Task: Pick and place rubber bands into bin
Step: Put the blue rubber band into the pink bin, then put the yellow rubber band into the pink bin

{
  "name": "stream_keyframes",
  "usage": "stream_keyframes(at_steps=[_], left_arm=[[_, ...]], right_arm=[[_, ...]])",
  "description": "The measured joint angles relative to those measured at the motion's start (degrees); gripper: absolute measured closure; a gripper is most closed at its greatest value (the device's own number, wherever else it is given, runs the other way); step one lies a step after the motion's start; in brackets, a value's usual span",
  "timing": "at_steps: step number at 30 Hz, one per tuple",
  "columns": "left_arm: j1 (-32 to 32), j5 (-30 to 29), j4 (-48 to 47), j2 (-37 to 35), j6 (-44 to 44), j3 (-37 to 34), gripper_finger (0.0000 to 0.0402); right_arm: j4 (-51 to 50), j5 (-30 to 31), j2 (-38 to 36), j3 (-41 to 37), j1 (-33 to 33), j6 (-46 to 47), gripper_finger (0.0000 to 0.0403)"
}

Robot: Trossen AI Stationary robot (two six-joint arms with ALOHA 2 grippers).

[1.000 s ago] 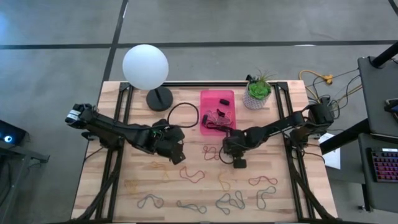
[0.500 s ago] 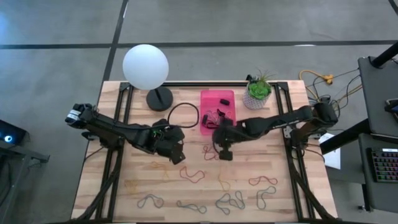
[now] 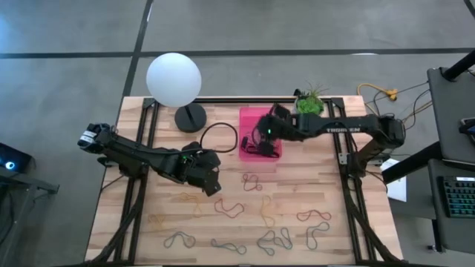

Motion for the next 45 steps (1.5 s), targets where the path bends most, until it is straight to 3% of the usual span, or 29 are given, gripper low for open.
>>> stream_keyframes(at_steps=[6,12,16,20,24,28,34,40,45], left_arm=[[0.0,-0.01,0.0,-0.02,0.0,-0.02,0.0207],[0.0,-0.01,0.02,-0.01,-0.18,-0.02,0.0207],[0.02,-0.01,0.02,-0.01,-0.18,-0.07,0.0207],[0.02,-0.03,0.02,-0.02,0.12,-0.29,0.0207],[0.04,-0.01,0.07,-0.02,1.55,-0.54,0.0207],[-0.34,3.43,0.1,-0.34,6.42,-2.72,0.0208],[-4.7,10.63,-0.05,-3.35,14.93,-12.72,0.0208],[-11.04,24.46,6.1,-7.38,21.5,-24.99,0.0208],[-13.04,25.62,20.22,-8.16,23.47,-33.77,0.0208]], right_arm=[[-2.24,-4.47,1.09,-0.62,-3.25,-0.86,0.038],[-7.54,-10.1,1.0,-0.77,-1.24,-1.61,0.0313],[-15.48,-14.35,0.07,-0.77,3.63,-3.61,0.0258],[-21.38,-17.73,-2.51,-1.34,12.8,-4.97,0.0219],[-21.69,-17.7,-5.97,-3.61,23.23,4.39,0.0205],[-21.52,-16.64,-8.75,-7.51,32.86,21.46,0.0205],[-19.98,-13.63,-9.2,-12.01,45.18,43.57,0.0206],[-18.2,-13.47,-6.0,-12.88,50.72,50.08,0.0206],[-18.25,-13.2,-3.09,-11.56,50.96,50.33,0.0206]])
